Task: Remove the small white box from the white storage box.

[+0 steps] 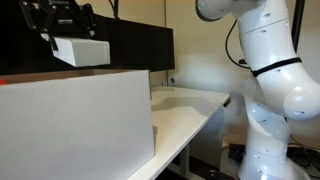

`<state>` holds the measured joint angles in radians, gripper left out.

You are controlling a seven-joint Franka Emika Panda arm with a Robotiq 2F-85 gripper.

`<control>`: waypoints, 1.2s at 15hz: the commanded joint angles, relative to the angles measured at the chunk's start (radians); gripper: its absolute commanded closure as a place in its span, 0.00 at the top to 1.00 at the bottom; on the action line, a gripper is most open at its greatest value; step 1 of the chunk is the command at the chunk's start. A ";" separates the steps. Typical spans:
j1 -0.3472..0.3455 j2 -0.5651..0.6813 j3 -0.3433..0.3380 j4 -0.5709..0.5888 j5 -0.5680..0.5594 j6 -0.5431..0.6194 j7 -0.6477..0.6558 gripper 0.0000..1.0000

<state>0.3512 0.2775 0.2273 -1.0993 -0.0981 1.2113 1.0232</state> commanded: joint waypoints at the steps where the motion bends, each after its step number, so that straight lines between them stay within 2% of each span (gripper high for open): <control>1: 0.007 0.031 0.001 0.090 -0.025 -0.073 -0.034 0.62; 9: -0.013 0.053 -0.019 0.172 -0.011 -0.133 -0.050 0.62; 18: -0.059 0.031 -0.067 0.169 -0.002 -0.134 -0.118 0.62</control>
<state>0.3146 0.3194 0.1680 -0.9358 -0.1030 1.1005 0.9484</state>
